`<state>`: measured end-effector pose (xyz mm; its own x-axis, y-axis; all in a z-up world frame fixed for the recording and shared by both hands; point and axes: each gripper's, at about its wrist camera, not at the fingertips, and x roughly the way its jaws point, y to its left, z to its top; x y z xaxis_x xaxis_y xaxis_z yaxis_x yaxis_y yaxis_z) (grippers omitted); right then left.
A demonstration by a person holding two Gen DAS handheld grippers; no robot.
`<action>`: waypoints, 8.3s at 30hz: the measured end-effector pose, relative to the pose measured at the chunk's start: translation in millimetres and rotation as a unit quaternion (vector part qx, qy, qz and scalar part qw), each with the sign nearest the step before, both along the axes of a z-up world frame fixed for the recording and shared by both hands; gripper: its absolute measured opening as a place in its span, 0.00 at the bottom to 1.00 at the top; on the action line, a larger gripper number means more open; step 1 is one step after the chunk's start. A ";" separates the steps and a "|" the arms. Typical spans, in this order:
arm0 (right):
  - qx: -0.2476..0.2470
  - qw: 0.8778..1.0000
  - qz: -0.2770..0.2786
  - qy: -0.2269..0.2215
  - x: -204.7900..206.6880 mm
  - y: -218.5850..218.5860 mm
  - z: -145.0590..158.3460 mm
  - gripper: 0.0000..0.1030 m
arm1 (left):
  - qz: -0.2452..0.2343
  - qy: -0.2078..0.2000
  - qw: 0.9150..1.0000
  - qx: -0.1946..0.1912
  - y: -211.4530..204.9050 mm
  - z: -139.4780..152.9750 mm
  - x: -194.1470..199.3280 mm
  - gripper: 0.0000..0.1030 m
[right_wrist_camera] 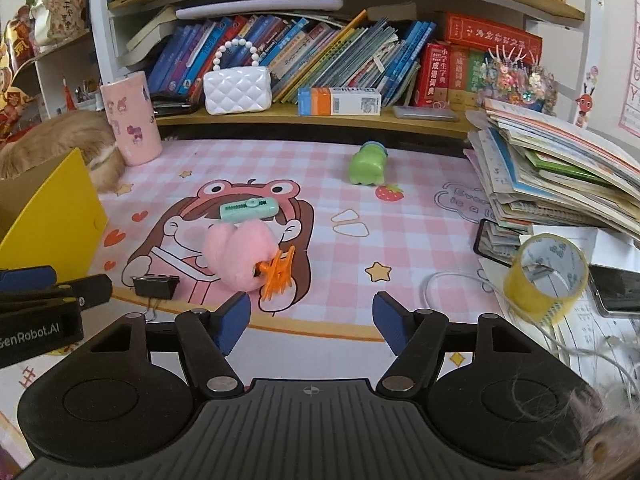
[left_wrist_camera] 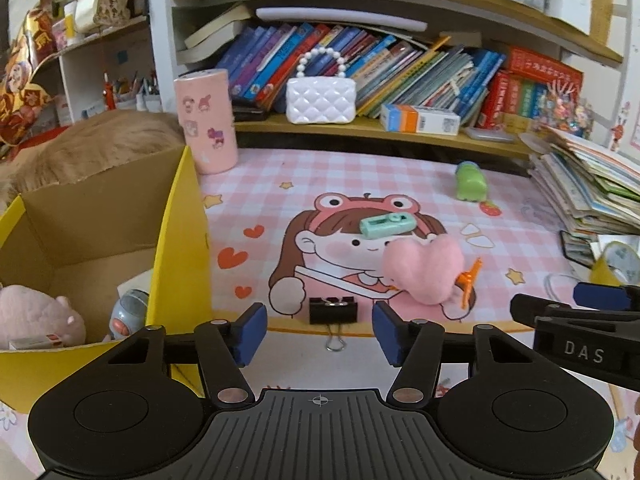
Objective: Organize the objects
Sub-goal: 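Grasp the black binder clip with the left tool while the right tool grasps the pink heart plush, then carry the binder clip and pink heart plush with both tools toward the yellow box, then lower both tools into the box and open them to drop clip and plush, then withdraw both open tools from the box toward the mint and green toys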
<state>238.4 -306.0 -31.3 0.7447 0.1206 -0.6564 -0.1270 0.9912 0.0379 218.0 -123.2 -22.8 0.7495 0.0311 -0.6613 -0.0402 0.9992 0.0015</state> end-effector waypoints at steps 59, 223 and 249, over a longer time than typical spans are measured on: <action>-0.031 0.989 0.143 0.004 82.1 48.2 -31.2 0.53 | 0.061 -0.037 0.996 -0.046 27.2 42.8 -8.8 0.37; 0.034 0.981 0.181 -0.057 -11.2 263.8 66.0 0.58 | 0.112 -0.065 0.992 0.007 227.2 47.4 -98.1 0.58; -0.006 0.993 0.113 -0.028 -161.7 228.1 33.1 0.64 | 0.109 -0.034 0.993 0.003 227.8 30.4 -203.9 0.65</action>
<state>76.7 -77.9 1.8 0.7356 0.2814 -0.6162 -0.3473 0.9377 0.0136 14.1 104.6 7.7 0.7676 0.2026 -0.6081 -0.2568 0.9665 -0.0021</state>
